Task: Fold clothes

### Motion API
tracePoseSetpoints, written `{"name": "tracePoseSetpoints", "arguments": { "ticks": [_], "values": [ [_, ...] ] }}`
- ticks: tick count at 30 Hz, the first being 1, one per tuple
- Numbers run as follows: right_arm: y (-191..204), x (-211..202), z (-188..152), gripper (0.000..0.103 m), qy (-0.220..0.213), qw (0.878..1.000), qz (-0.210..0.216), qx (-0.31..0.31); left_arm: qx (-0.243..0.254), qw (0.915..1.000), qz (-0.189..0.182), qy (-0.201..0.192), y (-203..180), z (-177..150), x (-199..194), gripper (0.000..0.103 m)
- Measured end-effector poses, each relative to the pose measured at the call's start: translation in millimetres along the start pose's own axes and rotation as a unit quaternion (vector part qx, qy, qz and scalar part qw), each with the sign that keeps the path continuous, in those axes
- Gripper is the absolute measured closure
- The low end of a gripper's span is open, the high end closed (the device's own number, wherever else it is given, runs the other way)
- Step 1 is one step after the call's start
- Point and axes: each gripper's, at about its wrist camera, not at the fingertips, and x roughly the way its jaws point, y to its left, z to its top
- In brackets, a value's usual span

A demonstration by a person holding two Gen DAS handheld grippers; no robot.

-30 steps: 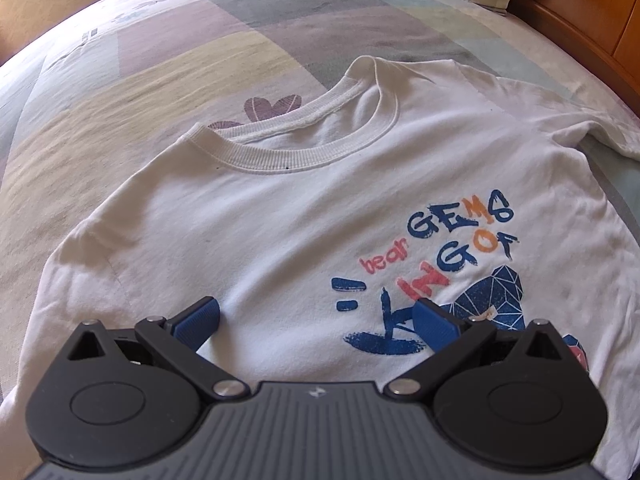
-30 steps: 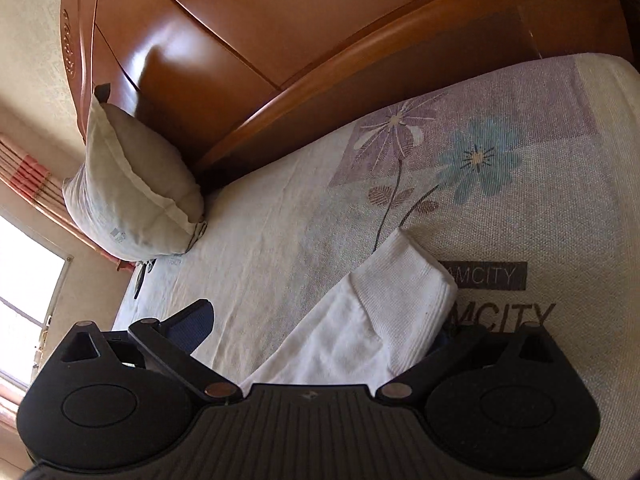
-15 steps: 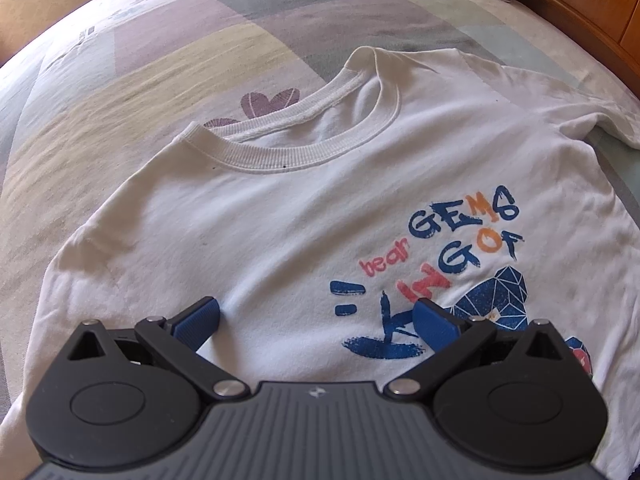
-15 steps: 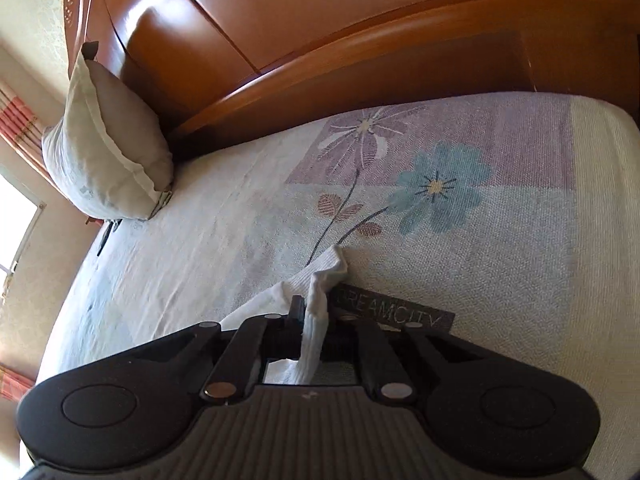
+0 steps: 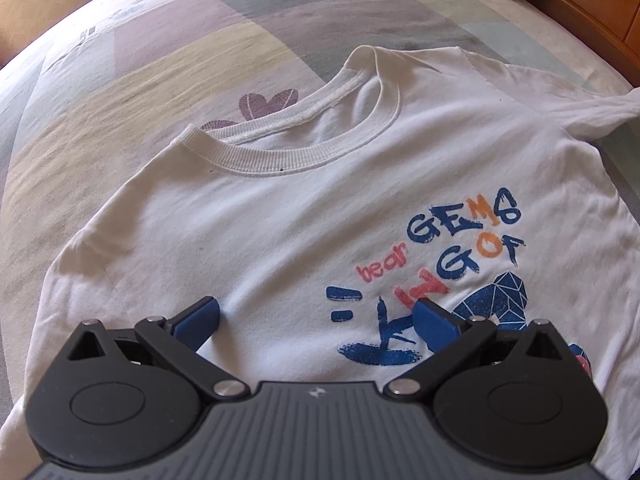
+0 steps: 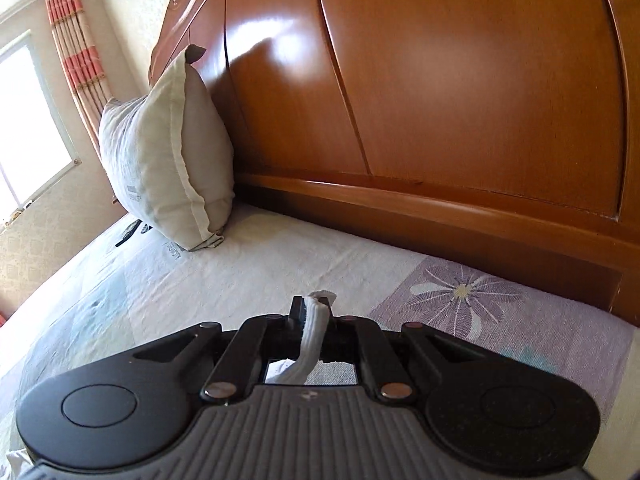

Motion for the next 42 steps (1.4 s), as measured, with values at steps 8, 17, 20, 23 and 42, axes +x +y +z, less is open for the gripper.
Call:
{"name": "tracePoseSetpoints", "arguments": {
  "ticks": [8,17,20,23,42],
  "values": [
    [-37,10,-25,0.079,0.079,0.981,-0.174,0.041,0.002,1.0000,-0.007,-0.005,1,-2,0,0.001],
    [54,2,-12,0.051,0.097,0.989,-0.015,-0.115,0.015,0.9998,-0.006,-0.008,-5,2,-1,0.001],
    [110,22,-27,0.051,0.134,0.969,0.054,-0.201,0.021,0.9997,-0.007,-0.009,-8,1,-5,0.001],
    [144,37,-48,0.052,0.164,0.946,0.085,-0.267,0.022,0.9997,-0.010,-0.010,-9,0,-8,0.001],
    [210,63,-92,0.101,0.212,0.896,0.101,-0.376,0.016,0.9996,-0.022,-0.010,-7,1,-6,0.001]
  ]
}}
